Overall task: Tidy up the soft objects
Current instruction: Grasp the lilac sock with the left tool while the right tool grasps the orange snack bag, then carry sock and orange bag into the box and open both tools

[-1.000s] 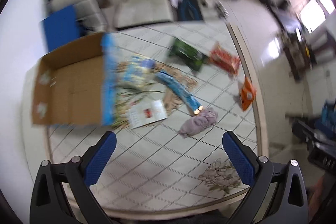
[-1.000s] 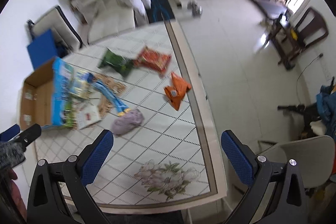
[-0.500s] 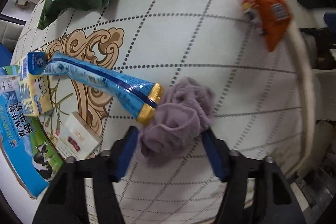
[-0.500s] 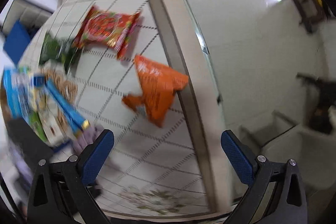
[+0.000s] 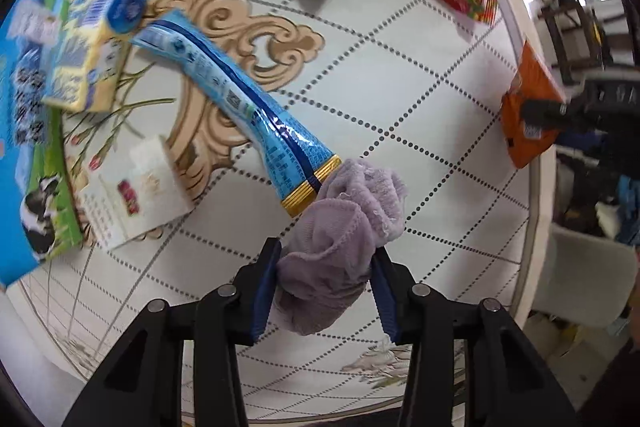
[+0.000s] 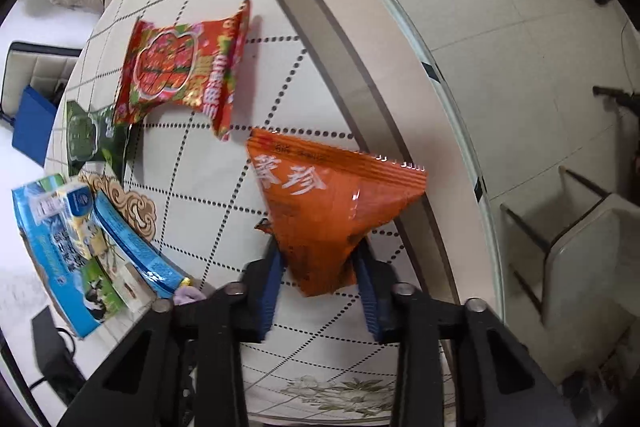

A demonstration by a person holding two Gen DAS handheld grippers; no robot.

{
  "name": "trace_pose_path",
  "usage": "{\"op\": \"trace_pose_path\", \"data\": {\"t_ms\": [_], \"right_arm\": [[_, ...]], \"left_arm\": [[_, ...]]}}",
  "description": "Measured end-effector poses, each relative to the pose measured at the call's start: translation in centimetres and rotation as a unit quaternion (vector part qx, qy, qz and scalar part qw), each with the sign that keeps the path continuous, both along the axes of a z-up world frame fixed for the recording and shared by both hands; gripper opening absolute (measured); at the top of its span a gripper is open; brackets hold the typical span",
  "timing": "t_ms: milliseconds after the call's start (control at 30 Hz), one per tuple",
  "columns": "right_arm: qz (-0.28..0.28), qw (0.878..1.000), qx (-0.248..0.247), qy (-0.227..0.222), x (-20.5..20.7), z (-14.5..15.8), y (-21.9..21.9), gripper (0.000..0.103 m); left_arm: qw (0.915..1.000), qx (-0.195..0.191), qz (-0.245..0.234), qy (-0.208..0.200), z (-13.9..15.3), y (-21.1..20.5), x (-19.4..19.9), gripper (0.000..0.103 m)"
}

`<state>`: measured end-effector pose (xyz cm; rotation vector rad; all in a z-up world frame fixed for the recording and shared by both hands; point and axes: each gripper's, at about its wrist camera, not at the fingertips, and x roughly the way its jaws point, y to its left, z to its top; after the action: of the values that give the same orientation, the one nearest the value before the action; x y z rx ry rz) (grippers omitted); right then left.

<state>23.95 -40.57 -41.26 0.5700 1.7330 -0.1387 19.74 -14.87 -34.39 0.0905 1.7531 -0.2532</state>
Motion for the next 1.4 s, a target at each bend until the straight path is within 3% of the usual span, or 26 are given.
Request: {"op": "trace_pose_path", "data": {"t_ms": [200,300,500,667,833,1000,1233,1400], "right_arm": [[0.049,0.998,-0.002,-0.036,-1.5,3.7,3.1,0.026],[0.080,0.995,0.008,-0.059,-2.9,6.5,5.2,0.026],[0.152,0.981,0.039,-0.114,-4.2,13.6,11.5,0.026],[0.206,0.964,0.063,-0.155,-2.8,19.1,18.9,0.026],[0.246,0.950,0.072,-0.178,0.2,22.7,27.6,0.026],[0.266,0.948,0.062,-0.165,4.5,22.0,36.4,0.025],[0.295,0.948,0.035,-0.116,11.0,16.4,46.4,0.025],[0.303,0.949,0.007,-0.082,14.1,11.6,48.9,0.025]], "left_arm": [[0.9982,-0.031,0.041,-0.033,5.3,3.7,0.5,0.040],[0.9949,-0.050,0.066,-0.058,9.3,6.4,0.1,0.040],[0.9794,-0.085,0.136,-0.123,17.1,11.4,-0.5,0.040],[0.9660,-0.084,0.185,-0.160,19.7,16.2,1.3,0.040],[0.9587,-0.071,0.215,-0.172,19.1,22.5,4.7,0.040],[0.9612,-0.071,0.222,-0.147,17.1,28.3,8.5,0.040],[0.9667,-0.069,0.224,-0.102,12.8,35.2,13.9,0.040],[0.9694,-0.081,0.224,-0.059,7.9,37.2,17.3,0.040]]}}
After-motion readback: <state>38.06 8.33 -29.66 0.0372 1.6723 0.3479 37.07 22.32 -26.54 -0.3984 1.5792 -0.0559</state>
